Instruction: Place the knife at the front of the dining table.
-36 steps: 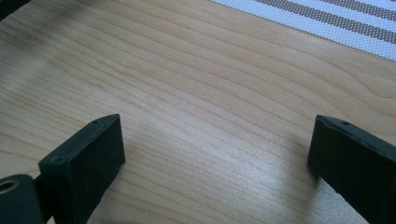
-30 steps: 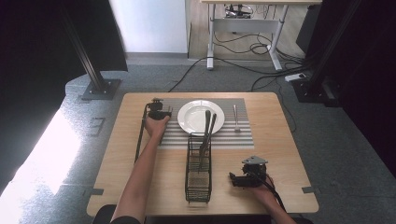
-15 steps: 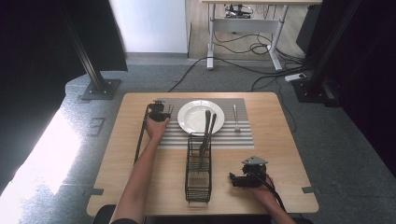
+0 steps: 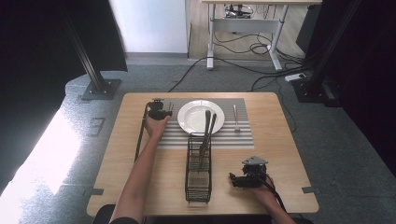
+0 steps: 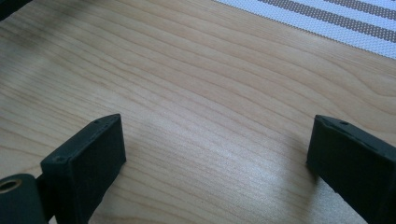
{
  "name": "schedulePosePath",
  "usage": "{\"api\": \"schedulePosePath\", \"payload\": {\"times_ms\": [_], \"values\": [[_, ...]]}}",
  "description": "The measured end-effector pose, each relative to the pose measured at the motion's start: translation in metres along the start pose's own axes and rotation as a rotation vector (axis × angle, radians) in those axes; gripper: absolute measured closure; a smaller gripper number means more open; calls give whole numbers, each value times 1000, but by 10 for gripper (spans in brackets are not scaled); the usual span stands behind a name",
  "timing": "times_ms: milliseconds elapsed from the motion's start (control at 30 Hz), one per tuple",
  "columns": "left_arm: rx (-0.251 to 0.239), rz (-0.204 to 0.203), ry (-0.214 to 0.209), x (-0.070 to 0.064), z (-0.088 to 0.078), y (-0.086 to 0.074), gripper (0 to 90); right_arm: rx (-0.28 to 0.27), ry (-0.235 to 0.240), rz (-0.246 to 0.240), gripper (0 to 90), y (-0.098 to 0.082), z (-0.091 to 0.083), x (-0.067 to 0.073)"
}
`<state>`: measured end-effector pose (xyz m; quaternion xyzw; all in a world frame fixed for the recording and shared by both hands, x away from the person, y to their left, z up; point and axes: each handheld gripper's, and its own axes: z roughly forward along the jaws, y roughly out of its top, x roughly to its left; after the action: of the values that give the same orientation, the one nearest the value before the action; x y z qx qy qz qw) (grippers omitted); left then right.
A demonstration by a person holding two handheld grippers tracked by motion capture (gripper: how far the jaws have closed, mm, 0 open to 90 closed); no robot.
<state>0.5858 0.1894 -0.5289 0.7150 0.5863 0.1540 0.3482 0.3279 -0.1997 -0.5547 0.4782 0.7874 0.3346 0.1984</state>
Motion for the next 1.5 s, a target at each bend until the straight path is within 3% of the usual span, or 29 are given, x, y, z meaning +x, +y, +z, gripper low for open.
{"api": "schedulePosePath", "payload": {"times_ms": [167,300,533,700,1233,1500], "values": [[1,7,-4,3,-18,-12,536,1,0,-2,48,0,0,1],[35,30,6,5,-28,-27,515,1,1,-1,48,0,0,1],[43,19,-36,7,-40,-48,511,1,1,0,47,0,0,1],[51,28,-57,2,-43,-52,512,1,0,0,47,0,0,1],[42,33,-63,-5,-46,-59,530,0,0,0,47,0,0,1],[46,55,-66,-12,-46,-60,533,1,2,-2,47,0,-1,1]]}}
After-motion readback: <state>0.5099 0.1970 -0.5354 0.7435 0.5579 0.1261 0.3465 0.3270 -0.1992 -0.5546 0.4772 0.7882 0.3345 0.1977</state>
